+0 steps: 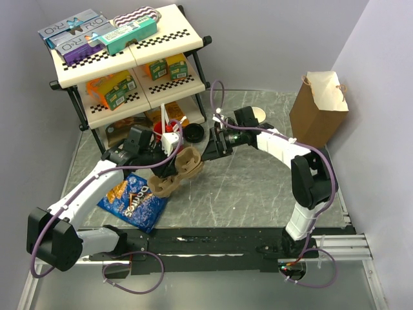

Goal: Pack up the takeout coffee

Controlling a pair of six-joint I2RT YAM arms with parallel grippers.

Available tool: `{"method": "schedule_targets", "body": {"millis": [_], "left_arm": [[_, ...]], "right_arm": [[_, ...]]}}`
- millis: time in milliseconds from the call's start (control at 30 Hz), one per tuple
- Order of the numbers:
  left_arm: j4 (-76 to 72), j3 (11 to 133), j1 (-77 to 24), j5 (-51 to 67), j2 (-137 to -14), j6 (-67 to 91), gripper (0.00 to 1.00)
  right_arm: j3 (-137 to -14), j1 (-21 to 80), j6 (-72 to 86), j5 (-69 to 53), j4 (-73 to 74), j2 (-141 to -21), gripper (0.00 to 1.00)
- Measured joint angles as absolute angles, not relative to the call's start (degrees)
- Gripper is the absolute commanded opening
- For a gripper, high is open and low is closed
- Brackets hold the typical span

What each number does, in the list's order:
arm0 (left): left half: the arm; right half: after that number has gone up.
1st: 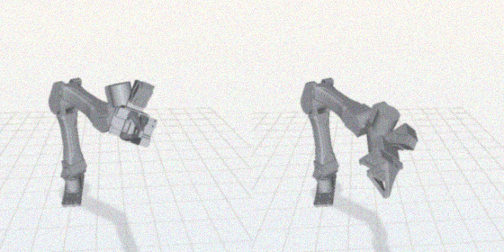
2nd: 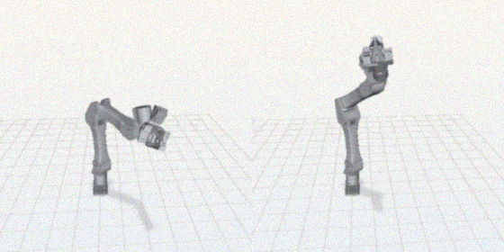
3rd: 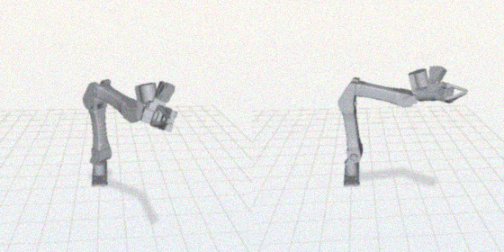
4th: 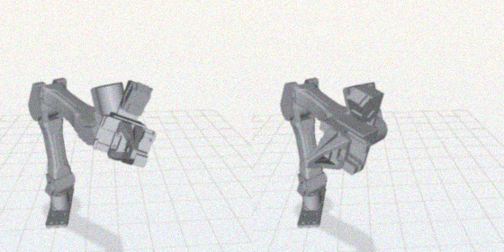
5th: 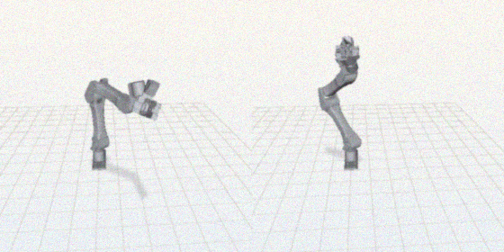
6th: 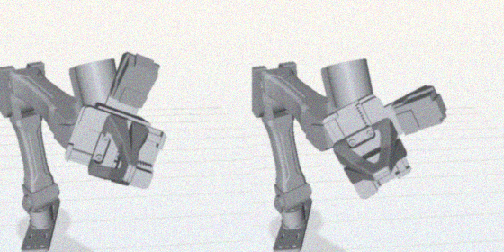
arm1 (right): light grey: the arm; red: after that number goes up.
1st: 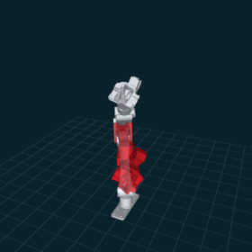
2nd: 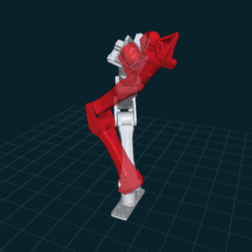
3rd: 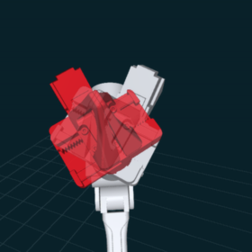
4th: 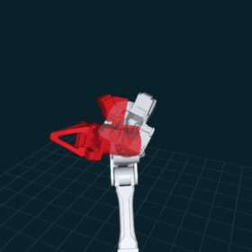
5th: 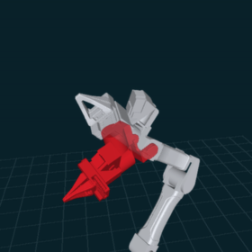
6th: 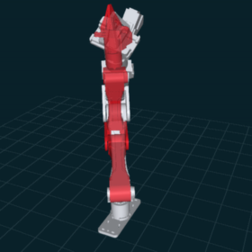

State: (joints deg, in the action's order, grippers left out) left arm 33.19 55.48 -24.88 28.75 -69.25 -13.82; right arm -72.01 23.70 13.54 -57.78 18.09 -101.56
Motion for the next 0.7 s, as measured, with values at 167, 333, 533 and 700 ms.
{"method": "schedule_targets", "body": {"millis": [167,333,533,700], "left_arm": [[32.73,55.11,-24.75,29.71,-69.14,-13.8,0.01],[31.22,53.82,-24.45,30.22,-68.93,-13.19,0.01],[30.44,52.88,-24.4,30.15,-68.07,-13.63,0.01],[31.42,52.95,-24.45,30.13,-66.81,-17.19,0.01]], "right_arm": [[-72.99,25.45,10.9,-54.83,20.12,-101.65,0.98],[-73.08,27.07,8.71,-52.51,21.96,-101.65,0.98],[-73.08,27.77,6.96,-51.75,23.05,-101.65,0.98],[-73.1,27.16,1.41,-51.68,26.26,-100.53,0.98]]}}
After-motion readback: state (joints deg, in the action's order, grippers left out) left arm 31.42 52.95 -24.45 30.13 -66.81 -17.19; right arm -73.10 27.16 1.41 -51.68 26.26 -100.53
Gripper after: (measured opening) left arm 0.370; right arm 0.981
